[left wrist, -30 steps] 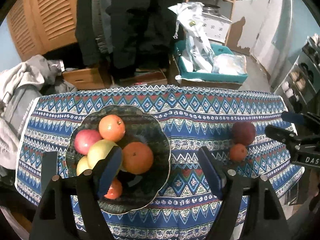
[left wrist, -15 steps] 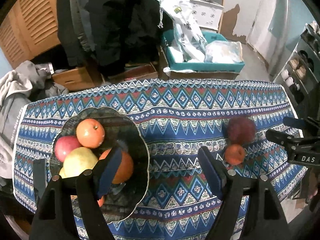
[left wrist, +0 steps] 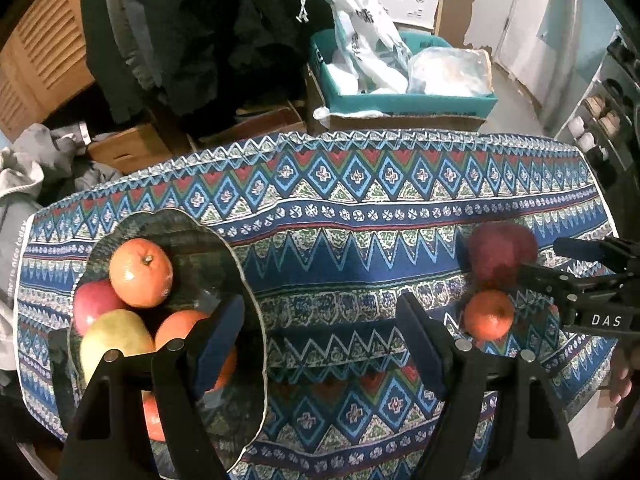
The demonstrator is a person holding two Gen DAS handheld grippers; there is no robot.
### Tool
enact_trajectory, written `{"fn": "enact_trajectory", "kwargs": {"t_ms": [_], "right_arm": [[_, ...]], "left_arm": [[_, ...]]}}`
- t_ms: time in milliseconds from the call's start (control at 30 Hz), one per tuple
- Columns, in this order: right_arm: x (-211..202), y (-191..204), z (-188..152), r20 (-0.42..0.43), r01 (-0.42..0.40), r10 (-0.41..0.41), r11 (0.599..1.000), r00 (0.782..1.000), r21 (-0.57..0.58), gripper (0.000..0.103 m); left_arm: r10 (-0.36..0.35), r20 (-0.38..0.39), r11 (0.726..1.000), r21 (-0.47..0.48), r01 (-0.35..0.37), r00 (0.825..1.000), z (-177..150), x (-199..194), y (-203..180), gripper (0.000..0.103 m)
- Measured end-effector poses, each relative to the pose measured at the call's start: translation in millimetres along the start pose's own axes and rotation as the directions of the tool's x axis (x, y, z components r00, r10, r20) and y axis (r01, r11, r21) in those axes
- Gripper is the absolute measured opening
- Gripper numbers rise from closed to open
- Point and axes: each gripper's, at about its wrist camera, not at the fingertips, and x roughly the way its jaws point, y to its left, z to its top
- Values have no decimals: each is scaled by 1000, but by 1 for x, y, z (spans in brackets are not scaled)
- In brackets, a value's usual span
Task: Organize fruits
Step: 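Close left tool on the small tangerine while right tool closes on the red apple, then lift the tangerine with left tool while right tool lifts the red apple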
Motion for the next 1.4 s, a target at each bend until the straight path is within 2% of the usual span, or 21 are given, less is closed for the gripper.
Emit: {"fn": "enact_trajectory", "kwargs": {"t_ms": [533, 567, 600, 733, 1100, 1233, 1400], "right_arm": [[49, 1, 19, -40, -29, 30, 999, 999, 32, 84], [50, 2, 19, -42, -34, 36, 999, 998, 32, 83], [52, 2, 20, -44, -40, 41, 999, 998, 31, 78], [52, 3, 21, -36, -41, 41, 999, 999, 10, 76], [10, -34, 6, 65, 13, -17, 997, 998, 72, 76], [-7, -47, -3, 88, 30, -38, 996, 995, 88, 76], [-21, -55, -20, 93, 90, -97, 993, 991, 77, 76]], "left_arm": [[-8, -48, 1000, -1, 8, 999, 11, 30, -8, 80], [-7, -49, 1000, 3, 7, 999, 11, 30, -10, 80], [-8, -50, 1000, 7, 8, 999, 11, 31, -12, 80], [-20, -56, 1000, 15, 21, 998, 11, 32, -19, 80], [-86, -75, 995, 46, 89, 993, 7, 26, -56, 80], [-109, -76, 992, 57, 113, 991, 6, 24, -69, 80], [-135, -85, 988, 63, 141, 987, 4, 24, -85, 80]]}}
